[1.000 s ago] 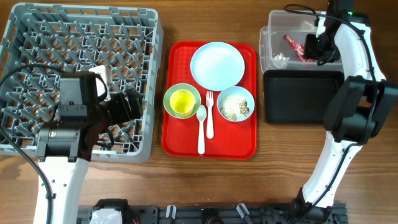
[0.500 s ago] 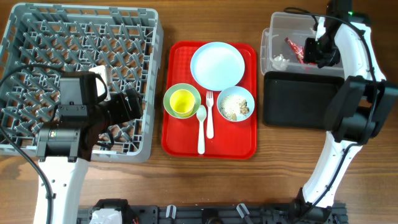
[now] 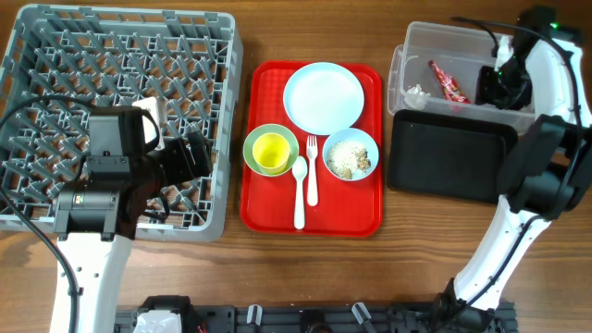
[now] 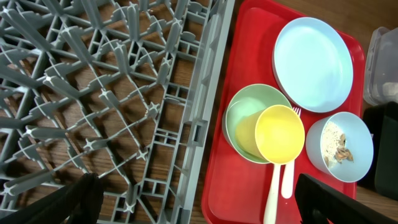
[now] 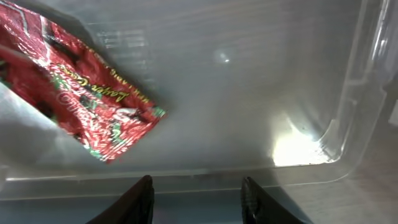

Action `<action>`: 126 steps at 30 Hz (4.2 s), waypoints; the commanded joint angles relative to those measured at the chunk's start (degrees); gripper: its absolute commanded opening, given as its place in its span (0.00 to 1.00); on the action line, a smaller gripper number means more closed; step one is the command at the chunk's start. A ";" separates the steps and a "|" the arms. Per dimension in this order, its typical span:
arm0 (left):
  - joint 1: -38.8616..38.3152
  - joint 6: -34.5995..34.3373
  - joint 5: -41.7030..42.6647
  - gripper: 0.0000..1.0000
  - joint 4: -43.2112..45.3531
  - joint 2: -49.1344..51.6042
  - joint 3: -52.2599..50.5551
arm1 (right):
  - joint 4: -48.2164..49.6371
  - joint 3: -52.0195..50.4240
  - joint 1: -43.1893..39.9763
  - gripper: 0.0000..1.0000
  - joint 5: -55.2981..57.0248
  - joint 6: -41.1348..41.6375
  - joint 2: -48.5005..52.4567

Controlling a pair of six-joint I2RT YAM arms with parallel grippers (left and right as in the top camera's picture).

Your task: Sort waste into correct bins and load items into the dishwasher rack

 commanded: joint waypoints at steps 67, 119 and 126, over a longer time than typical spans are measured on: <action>-0.26 -0.72 0.70 1.00 0.13 0.02 0.98 | -1.05 -6.78 15.85 0.28 -7.48 0.26 -7.48; -0.26 -0.72 0.70 1.00 0.37 0.02 0.98 | 1.57 -28.09 40.06 0.66 -1.05 16.72 -39.78; -0.26 -0.72 0.72 1.00 0.37 0.02 0.98 | 13.75 -39.34 45.20 0.61 -6.47 21.68 -39.74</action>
